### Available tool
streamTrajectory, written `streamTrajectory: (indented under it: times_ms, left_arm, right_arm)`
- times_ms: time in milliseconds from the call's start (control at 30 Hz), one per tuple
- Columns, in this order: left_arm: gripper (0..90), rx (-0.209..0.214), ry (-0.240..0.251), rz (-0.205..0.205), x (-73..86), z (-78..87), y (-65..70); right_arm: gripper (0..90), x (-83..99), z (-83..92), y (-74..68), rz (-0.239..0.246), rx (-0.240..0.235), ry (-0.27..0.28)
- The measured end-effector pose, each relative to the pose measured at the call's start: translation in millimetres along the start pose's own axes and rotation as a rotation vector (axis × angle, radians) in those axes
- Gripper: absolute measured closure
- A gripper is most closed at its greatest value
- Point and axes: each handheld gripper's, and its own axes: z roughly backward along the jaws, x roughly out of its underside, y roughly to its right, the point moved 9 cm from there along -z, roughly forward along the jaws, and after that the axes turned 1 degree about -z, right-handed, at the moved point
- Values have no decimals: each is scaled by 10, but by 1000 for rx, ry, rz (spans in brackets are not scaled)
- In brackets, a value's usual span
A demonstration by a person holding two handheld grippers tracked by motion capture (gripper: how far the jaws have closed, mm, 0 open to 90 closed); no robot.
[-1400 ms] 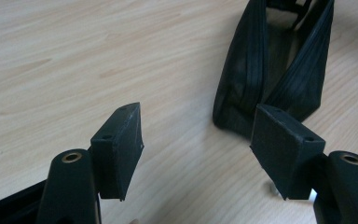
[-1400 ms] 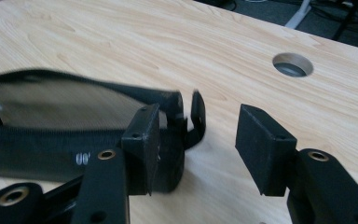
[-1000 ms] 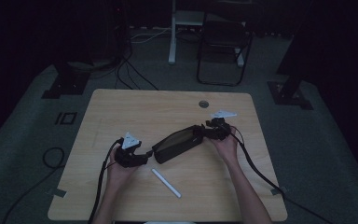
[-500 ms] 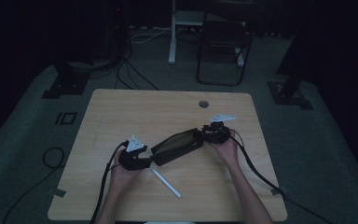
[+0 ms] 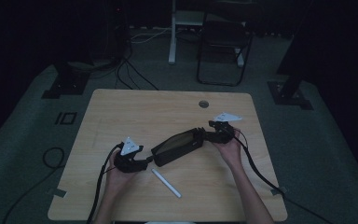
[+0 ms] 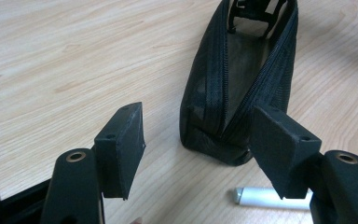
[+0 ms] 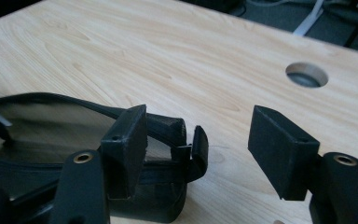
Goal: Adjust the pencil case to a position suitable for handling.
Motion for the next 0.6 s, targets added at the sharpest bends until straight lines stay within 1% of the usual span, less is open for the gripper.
streamTrajectory:
  times_ms: [33, 100, 200, 267, 367, 500, 600]
  left_arm:
    - [362, 1, 2, -2, 4, 15, 0]
    - [362, -1, 0, -11, 30, 56, -2]
    - [362, -6, -13, -19, 86, 98, -12]
    - [362, -8, -20, -21, 122, 123, -12]
    - [362, -7, -34, -30, 179, 166, 6]
    - [362, 4, -37, -46, 228, 217, 71]
    - [362, 16, -44, -69, 245, 232, 133]
  right_arm:
    - [367, -11, 53, -21, 8, -4, 14]
    - [368, 5, 124, -51, 14, -13, 24]
    - [368, 111, 223, -88, 25, -22, 20]
    - [368, 226, 267, -92, 33, -17, 7]
    - [367, 416, 328, -100, 27, -19, -12]
    - [368, 702, 415, -85, 27, -13, -51]
    - [368, 881, 469, -43, 24, -5, -83]
